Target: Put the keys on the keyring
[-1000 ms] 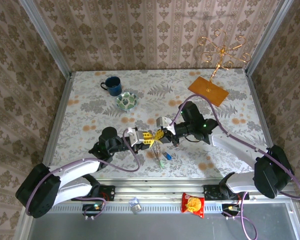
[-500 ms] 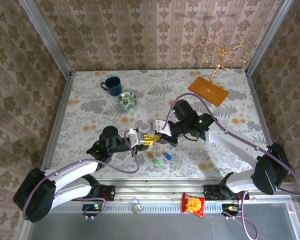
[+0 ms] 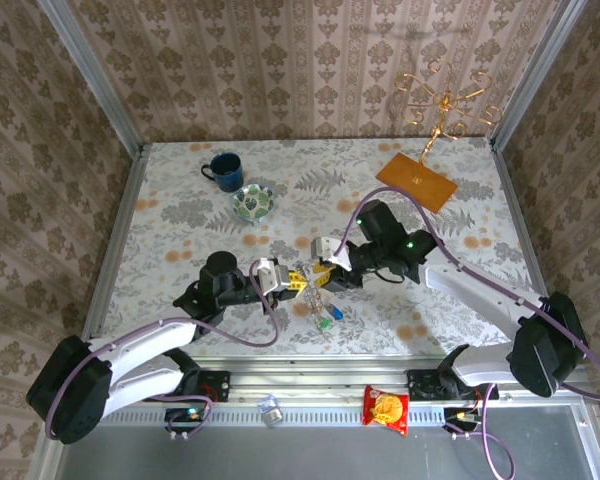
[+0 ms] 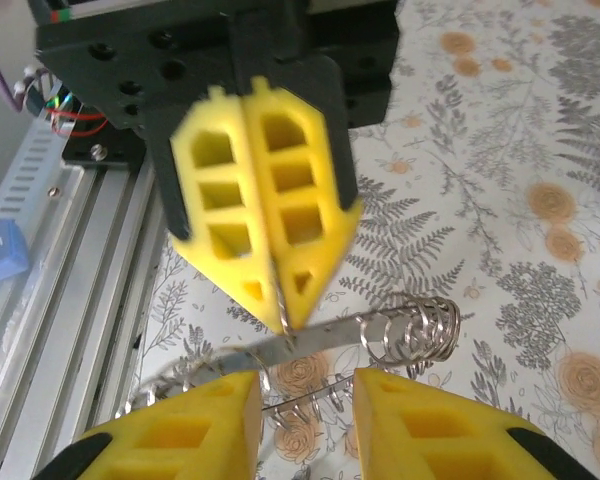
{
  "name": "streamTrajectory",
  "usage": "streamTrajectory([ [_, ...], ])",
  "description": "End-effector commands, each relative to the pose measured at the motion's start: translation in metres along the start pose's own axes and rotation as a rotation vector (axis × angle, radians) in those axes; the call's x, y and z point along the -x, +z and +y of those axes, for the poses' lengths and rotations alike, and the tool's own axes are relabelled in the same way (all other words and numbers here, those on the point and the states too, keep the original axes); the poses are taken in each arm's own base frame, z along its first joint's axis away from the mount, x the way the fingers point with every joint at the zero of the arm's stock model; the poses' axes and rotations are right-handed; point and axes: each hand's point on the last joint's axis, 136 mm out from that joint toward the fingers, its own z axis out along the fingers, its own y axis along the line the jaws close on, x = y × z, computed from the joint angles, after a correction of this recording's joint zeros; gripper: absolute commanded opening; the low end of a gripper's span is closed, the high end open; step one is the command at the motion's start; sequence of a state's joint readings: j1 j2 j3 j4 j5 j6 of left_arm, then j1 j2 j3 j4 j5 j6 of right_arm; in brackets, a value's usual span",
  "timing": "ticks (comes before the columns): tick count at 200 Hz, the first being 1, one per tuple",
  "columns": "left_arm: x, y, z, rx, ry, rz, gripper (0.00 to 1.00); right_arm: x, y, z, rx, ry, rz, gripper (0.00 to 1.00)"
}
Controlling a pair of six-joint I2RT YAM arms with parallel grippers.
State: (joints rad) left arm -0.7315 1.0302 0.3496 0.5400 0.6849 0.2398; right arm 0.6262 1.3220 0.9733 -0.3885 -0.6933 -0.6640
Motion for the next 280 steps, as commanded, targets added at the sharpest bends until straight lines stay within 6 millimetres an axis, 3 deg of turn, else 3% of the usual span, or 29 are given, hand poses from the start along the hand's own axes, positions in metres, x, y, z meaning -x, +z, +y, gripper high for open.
streamTrajectory([
  [1, 0.02, -0.002, 0.001, 0.0, 0.034, -0.083, 0.0, 0.017, 0.001, 0.005, 0.036, 0.011, -0.102, 0.32],
  [50, 0.02, -0.001, 0.001, -0.008, 0.03, -0.097, 0.0, 0.017, 0.006, 0.003, 0.053, 0.019, -0.114, 0.27],
  [94, 0.023, 0.0, 0.003, -0.003, 0.029, -0.109, 0.0, 0.021, 0.006, 0.003, 0.069, 0.01, -0.118, 0.0],
  [122, 0.02, -0.001, 0.008, 0.025, 0.024, -0.094, 0.12, 0.022, 0.002, 0.003, 0.06, -0.008, -0.1, 0.0],
  [151, 0.017, -0.001, 0.009, 0.03, 0.026, -0.066, 0.14, 0.016, 0.002, 0.006, 0.059, -0.03, -0.036, 0.0],
  [219, 0.018, 0.001, 0.01, 0.023, 0.027, -0.068, 0.13, 0.018, 0.01, 0.012, 0.078, -0.073, 0.025, 0.0],
  [242, 0.019, 0.001, 0.01, 0.023, 0.036, -0.071, 0.0, 0.018, 0.01, 0.014, 0.083, -0.069, 0.027, 0.0],
  [251, 0.019, 0.0, 0.01, 0.025, 0.039, -0.072, 0.0, 0.016, 0.01, 0.012, 0.071, -0.054, 0.031, 0.0],
  [257, 0.019, 0.0, 0.01, 0.028, 0.039, -0.072, 0.0, 0.017, 0.009, 0.008, 0.051, -0.03, 0.024, 0.1],
  [264, 0.019, -0.001, 0.009, 0.031, 0.039, -0.07, 0.0, 0.018, 0.005, 0.003, 0.024, 0.009, 0.006, 0.29],
  [280, 0.017, -0.005, 0.009, 0.043, 0.038, -0.059, 0.0, 0.016, -0.01, -0.019, -0.126, 0.143, -0.037, 0.41],
])
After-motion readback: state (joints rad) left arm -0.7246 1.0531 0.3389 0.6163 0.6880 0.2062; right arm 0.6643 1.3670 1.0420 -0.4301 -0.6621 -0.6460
